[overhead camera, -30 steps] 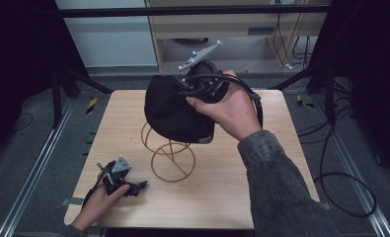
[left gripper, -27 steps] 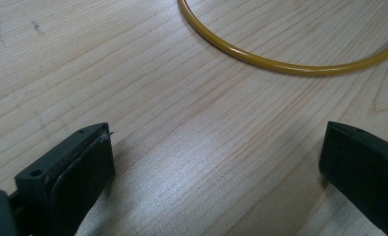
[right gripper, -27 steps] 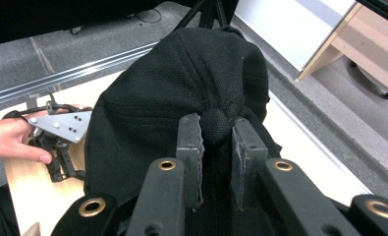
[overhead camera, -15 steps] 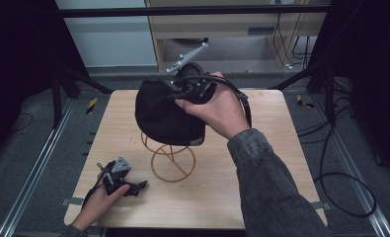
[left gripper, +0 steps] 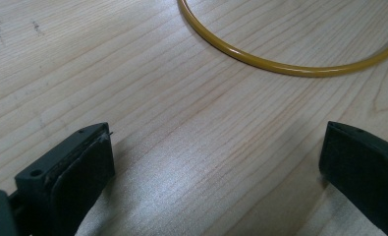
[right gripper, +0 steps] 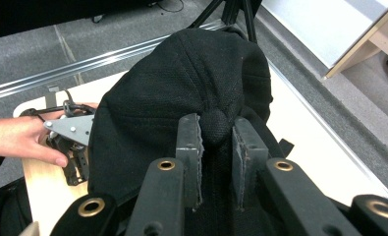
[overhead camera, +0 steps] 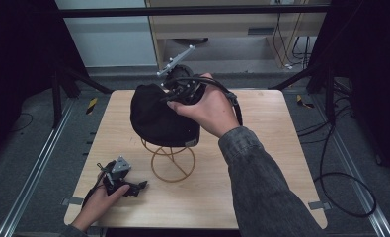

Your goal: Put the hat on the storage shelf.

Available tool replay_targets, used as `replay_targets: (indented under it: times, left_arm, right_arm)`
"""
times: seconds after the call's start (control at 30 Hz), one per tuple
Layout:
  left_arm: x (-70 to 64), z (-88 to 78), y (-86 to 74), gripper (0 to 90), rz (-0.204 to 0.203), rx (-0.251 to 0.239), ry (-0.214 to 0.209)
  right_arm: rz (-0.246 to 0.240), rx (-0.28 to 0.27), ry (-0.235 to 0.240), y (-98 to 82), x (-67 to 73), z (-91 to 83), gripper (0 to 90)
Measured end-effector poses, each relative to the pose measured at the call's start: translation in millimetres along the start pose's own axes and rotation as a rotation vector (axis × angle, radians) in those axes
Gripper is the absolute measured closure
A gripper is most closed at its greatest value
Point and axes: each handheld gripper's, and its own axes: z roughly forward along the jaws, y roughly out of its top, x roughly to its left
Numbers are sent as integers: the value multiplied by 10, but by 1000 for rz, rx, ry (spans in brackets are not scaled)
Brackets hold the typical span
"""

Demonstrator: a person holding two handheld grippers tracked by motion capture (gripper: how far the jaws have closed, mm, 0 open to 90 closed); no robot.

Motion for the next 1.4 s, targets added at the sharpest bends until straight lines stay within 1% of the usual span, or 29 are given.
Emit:
replay_targets:
  times: [0.17,0.33,0.5,0.7,0.83,1.4]
  left_arm:
    - [-1,1,0,0,-1,-1,-1]
    - [-1,1,0,0,-1,-1,-1]
    - [-1,1,0,0,0,-1,0]
    - [-1,1,-1,0,0,-1,0]
    - [-1,1,-1,0,0,-1,0]
    - [-1,1,-1,0,0,-1,0]
  right_arm:
    - [0,15,10,17,5,83,767]
    - [4,28,19,-10,6,155,765]
    - [14,36,23,-42,-21,198,765]
    - [17,47,36,-42,-2,258,763]
    - [17,54,36,-40,11,300,762]
    - [16,69,37,-59,27,331,759]
